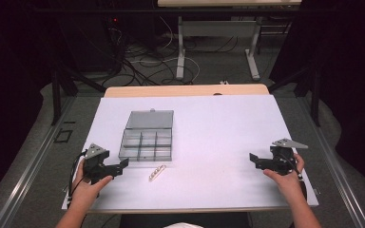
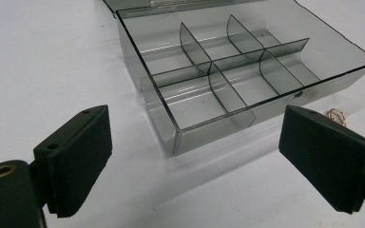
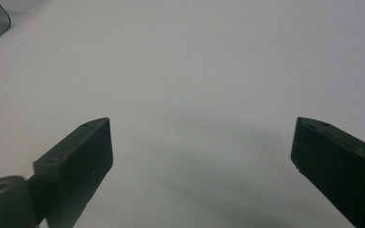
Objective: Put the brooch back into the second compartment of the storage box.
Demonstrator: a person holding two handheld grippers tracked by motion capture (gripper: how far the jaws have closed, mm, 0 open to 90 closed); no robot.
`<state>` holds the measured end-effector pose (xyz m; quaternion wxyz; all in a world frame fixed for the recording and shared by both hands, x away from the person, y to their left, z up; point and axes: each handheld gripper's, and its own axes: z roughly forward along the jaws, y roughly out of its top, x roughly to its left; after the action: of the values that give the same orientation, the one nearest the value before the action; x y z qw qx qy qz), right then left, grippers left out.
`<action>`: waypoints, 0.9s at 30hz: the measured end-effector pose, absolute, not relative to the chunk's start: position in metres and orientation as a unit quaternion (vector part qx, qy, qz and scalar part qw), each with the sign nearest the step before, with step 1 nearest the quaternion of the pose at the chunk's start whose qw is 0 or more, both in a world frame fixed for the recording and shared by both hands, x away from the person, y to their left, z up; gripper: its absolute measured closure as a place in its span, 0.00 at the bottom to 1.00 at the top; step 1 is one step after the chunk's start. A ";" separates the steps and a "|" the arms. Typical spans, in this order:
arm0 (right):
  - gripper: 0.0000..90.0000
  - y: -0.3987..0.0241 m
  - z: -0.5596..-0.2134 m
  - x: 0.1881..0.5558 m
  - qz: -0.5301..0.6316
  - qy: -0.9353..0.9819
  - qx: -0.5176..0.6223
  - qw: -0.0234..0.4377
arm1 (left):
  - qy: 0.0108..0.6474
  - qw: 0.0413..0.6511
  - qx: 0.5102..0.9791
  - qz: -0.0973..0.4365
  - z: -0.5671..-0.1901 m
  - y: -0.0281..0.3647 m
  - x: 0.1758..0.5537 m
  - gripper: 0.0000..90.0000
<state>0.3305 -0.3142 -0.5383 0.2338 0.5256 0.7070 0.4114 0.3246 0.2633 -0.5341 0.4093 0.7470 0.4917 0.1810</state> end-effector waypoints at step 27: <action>0.02 -0.300 -0.534 0.315 0.390 0.720 0.492 0.297 | 0.450 0.407 0.771 0.194 -0.521 0.245 0.314 0.20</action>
<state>0.3154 -0.3000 -0.5336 0.2970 0.4919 0.7196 0.3898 0.3138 0.2453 -0.5213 0.4074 0.7708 0.4498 0.1940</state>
